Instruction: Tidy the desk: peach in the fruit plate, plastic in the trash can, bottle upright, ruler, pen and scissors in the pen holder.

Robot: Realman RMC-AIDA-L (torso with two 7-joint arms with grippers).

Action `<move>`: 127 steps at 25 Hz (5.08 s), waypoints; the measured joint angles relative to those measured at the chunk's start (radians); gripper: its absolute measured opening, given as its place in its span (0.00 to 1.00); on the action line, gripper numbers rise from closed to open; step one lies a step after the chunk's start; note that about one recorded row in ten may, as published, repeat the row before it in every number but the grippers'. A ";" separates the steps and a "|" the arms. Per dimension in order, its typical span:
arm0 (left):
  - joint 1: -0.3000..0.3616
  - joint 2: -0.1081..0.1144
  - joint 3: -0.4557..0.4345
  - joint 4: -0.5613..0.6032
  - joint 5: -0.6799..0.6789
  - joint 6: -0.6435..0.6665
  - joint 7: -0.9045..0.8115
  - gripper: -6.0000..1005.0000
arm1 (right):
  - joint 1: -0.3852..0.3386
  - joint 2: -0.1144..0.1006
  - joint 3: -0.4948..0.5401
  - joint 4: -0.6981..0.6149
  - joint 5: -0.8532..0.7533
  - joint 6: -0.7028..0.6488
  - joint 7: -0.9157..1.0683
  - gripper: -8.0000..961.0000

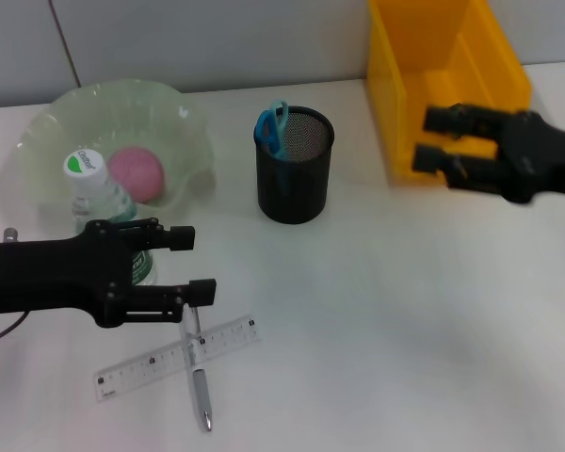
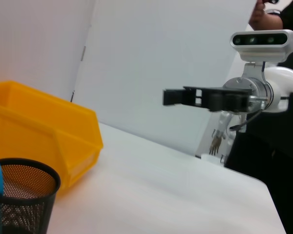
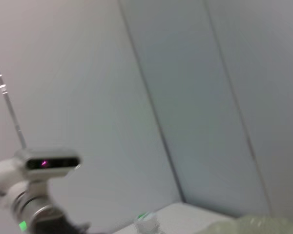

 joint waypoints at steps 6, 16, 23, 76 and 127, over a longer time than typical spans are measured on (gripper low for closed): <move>0.000 0.000 0.100 0.123 0.008 -0.036 -0.058 0.81 | -0.006 -0.033 0.030 0.012 -0.127 -0.030 0.068 0.75; 0.022 -0.001 0.324 0.446 0.145 -0.139 -0.240 0.81 | 0.001 -0.023 0.130 0.025 -0.283 -0.020 0.114 0.75; 0.045 -0.003 0.586 0.534 0.313 -0.305 -0.380 0.81 | 0.011 -0.025 0.131 0.013 -0.362 -0.021 0.158 0.75; -0.098 -0.009 0.843 0.301 0.498 -0.510 -0.565 0.81 | 0.116 0.023 0.114 -0.159 -0.704 -0.178 0.001 0.75; -0.107 -0.009 0.854 0.313 0.529 -0.482 -0.548 0.50 | 0.130 0.028 0.117 -0.158 -0.696 -0.176 0.017 0.75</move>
